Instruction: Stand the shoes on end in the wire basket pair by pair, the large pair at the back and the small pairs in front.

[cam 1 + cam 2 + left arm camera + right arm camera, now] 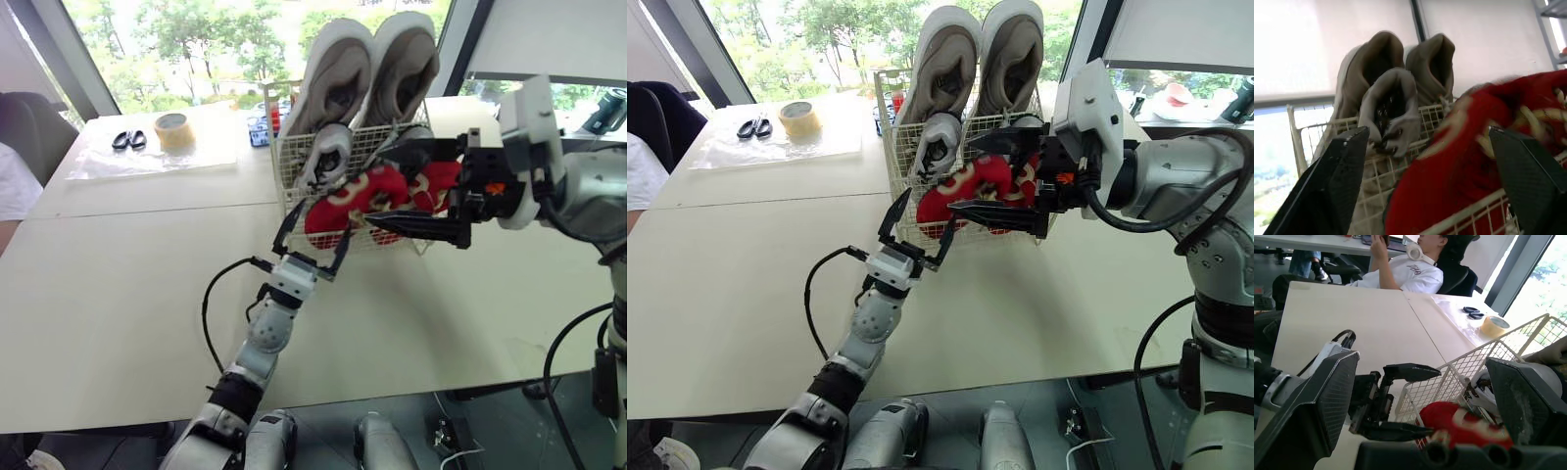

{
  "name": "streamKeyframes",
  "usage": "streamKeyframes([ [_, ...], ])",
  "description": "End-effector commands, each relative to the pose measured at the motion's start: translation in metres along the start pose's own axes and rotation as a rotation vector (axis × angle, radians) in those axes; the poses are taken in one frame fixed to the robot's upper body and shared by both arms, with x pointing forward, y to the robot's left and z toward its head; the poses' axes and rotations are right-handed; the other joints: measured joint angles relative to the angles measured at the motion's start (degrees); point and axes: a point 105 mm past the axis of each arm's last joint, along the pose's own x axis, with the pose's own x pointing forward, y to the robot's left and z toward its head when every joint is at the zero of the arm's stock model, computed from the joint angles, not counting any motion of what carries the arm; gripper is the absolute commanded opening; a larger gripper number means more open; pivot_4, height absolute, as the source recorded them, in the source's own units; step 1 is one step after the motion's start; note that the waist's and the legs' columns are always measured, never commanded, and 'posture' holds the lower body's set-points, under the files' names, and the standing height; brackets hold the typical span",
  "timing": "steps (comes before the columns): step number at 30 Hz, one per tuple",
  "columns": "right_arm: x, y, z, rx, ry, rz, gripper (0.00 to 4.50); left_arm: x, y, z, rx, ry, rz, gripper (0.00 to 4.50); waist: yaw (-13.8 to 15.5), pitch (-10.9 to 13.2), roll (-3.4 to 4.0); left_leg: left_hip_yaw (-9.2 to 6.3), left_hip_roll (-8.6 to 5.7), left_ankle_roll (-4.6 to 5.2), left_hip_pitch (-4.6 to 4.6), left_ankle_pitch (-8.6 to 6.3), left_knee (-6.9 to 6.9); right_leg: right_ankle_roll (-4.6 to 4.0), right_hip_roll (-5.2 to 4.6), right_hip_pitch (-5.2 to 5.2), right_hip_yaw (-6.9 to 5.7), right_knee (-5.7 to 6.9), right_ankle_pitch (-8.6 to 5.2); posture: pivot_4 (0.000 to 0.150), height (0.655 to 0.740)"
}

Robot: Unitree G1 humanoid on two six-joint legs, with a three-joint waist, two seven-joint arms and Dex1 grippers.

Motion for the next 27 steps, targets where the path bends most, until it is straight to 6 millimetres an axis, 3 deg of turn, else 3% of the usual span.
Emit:
streamKeyframes([
  [1,-0.002,0.001,0.010,-0.056,-0.013,-0.005,4.50,-0.005,0.016,0.008,-0.045,0.027,0.007,4.06,0.1,0.0,0.00,0.00,0.00,0.00,0.00,0.00,0.00,0.00,0.00,0.00,0.00,0.00,0.00,0.150,0.7400],
  [5,-0.001,0.000,0.008,-0.055,-0.016,-0.005,4.50,-0.007,0.031,0.020,-0.097,0.059,-0.018,4.06,0.1,0.0,0.00,-0.01,-0.01,0.00,0.00,0.00,0.02,0.00,-0.01,0.02,0.00,0.00,0.00,0.150,0.7400],
  [10,-0.001,-0.002,0.006,-0.053,-0.021,-0.006,4.50,0.010,0.062,0.042,-0.148,0.067,-0.017,4.06,0.1,0.0,0.00,-0.03,-0.01,0.00,0.00,0.00,0.06,0.00,0.00,0.05,-0.02,0.00,0.00,0.150,0.7400],
  [15,-0.009,-0.004,-0.004,-0.027,0.013,-0.031,4.50,0.020,0.088,0.050,-0.224,0.218,-0.153,4.06,0.0,0.0,0.01,-0.04,0.00,0.00,0.00,0.00,0.05,0.00,0.04,0.04,-0.03,0.02,0.00,0.150,0.7400],
  [20,-0.040,-0.009,-0.033,0.015,0.160,-0.129,4.50,0.007,0.103,0.072,-0.295,0.398,-0.371,4.06,0.0,0.0,0.01,-0.03,0.01,0.01,-0.01,0.00,0.04,-0.01,0.03,0.02,-0.02,-0.01,0.00,0.150,0.7400],
  [27,-0.083,-0.012,-0.063,0.044,0.332,-0.244,4.50,-0.012,0.098,0.093,-0.333,0.595,-0.558,4.06,0.0,0.0,0.03,-0.03,0.03,0.02,0.02,-0.01,0.03,-0.01,0.03,0.07,0.00,-0.01,-0.01,0.150,0.7400],
])
